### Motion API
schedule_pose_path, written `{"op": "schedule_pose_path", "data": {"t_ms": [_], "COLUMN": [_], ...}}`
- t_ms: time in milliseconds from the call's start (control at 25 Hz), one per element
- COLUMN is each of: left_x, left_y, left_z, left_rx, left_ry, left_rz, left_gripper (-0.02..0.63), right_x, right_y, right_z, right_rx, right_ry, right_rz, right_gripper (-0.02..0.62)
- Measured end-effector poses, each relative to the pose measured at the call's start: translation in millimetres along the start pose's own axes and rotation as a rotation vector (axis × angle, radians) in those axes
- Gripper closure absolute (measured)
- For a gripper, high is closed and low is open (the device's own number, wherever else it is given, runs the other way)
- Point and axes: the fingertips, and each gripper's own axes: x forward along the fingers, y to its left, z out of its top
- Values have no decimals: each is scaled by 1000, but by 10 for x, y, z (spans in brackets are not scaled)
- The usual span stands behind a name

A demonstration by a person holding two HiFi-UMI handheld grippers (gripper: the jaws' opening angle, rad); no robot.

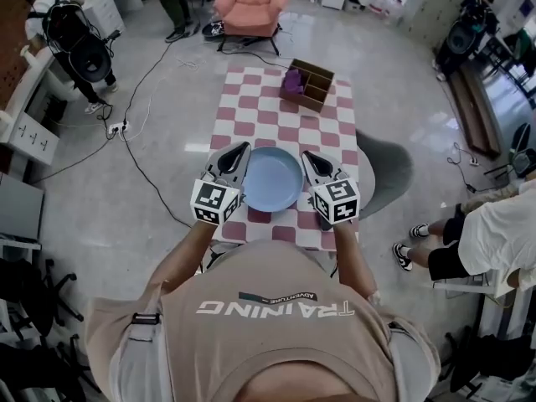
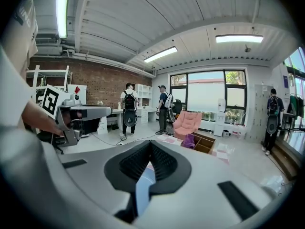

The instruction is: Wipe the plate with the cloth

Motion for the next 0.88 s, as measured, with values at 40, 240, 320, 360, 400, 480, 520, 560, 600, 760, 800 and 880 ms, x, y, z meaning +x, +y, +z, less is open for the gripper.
{"op": "schedule_pose_path", "data": {"t_ms": [40,240,320,360,400,480,520,560,600,760,800,880], "left_x": [5,-14,-40,-52,-60,-67,-70,-73,-78,-96,-100,-111], "left_y": [-14,-26,-13,-8,-3,8,11,12,12,8,6,2], "left_z": [-2,-31,-60,-73,-83,-92,-93,-92,-90,-99,-114,-150], "left_rx": [3,-7,-14,-16,-18,-21,-22,-24,-24,-30,-33,-40], "left_ry": [1,10,17,20,22,21,19,17,15,13,15,18], "left_rz": [-3,-6,-3,-2,0,2,3,4,5,4,6,11], "left_gripper": [591,591,591,591,591,591,591,591,591,591,591,591], "right_x": [1,-2,-1,-1,-2,-1,-1,0,2,12,12,13], "right_y": [-10,7,18,14,3,-17,-20,-16,-7,39,45,56], "right_z": [9,40,40,40,41,42,41,39,34,25,22,3], "right_rx": [-3,-16,-13,-11,-11,-14,-18,-22,-23,2,1,-10], "right_ry": [0,5,8,8,8,8,9,11,13,11,13,21], "right_rz": [0,5,11,10,8,1,-2,-3,-3,15,18,22], "right_gripper": [577,577,577,577,577,578,577,577,577,578,577,578]}}
